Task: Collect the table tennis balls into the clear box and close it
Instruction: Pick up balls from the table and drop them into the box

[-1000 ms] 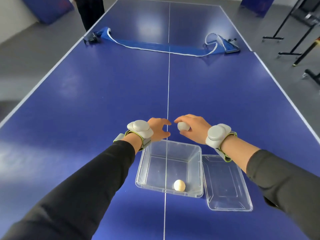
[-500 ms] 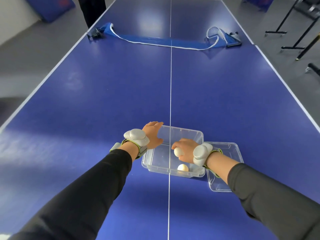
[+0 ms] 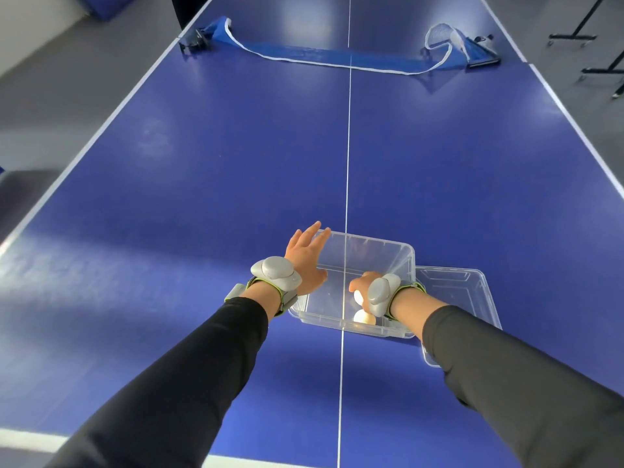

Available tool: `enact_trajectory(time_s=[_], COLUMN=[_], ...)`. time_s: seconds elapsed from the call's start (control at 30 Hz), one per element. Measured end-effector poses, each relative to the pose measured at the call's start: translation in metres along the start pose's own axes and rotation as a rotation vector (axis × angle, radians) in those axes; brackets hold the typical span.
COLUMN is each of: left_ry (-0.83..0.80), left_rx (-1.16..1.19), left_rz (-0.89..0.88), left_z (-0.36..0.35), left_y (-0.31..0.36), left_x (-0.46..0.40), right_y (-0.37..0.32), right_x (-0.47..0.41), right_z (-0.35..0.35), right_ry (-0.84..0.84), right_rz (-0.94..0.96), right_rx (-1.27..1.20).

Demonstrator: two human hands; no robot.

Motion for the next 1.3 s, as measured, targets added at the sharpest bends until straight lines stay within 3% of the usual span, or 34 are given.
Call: enact_trajectory(time_s=[0.23,0.67,1.03,1.3], left_ry=[0.014,0.099,0.112,0.131], left_rx=[-0.018,0.066,0.117,0.19], left_rz=[-0.005,-0.203,-0.186,-0.184], left_z=[0.002,0.016,-0.023,-0.095], left_y=[0.003,0.025,0.031,0.029], left_x=[0.006,0.06,0.169,0.288], right_y=[-0.001,0.0,-0.03,-0.048], right_x=[0.011,0.11,0.194,0.279], right_z=[0.019,0.052,-0.003,-0.11], right_ry=[0.075,0.459,0.695,0.803], right_rz=[0.027,0.078,0.157,0.232], right_rx=[0.03,-0.288,-0.244,-0.389])
Point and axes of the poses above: each hand's wrist, its own x-axis away from the middle knuckle, its own z-axis out of the back of the hand, y = z × x, the point moved 8 cm from there along -x, towards the middle knuckle, and after that the axes turned 11 degrees about z, right-handed, at the moved point
